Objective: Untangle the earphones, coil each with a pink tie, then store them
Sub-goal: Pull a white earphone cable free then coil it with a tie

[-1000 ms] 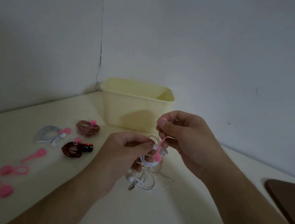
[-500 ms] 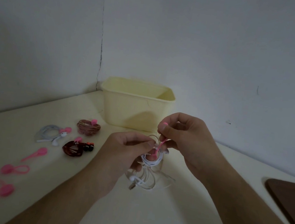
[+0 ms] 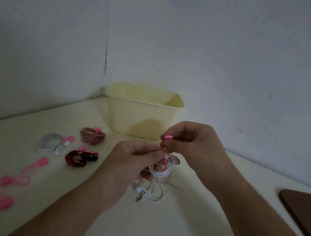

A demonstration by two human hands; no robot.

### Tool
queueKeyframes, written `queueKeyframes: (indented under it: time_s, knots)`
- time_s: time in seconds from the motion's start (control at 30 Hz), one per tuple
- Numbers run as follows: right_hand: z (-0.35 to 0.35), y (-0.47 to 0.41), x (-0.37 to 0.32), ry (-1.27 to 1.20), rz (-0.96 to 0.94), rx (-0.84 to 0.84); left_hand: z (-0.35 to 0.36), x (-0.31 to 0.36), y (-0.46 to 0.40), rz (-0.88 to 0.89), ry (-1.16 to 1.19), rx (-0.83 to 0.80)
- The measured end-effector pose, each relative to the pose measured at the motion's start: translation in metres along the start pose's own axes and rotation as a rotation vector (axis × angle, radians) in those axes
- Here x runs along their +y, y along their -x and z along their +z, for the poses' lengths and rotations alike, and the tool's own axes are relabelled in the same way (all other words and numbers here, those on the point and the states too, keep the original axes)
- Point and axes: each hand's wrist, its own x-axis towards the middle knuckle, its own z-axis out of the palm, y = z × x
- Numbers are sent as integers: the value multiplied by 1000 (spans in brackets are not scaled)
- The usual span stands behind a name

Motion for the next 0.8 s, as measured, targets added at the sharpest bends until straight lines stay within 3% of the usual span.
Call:
queueKeyframes:
  time_s: [0.43,0.67,0.8]
  knots:
    - [5,-4,9,84,107,43,0,0,-1,45,-31,38]
    - [6,0,10,-300,413,-224,2,3,0,83,6,107]
    - [0,-1,12,-293,443,-284,2,4,0,95,13,117]
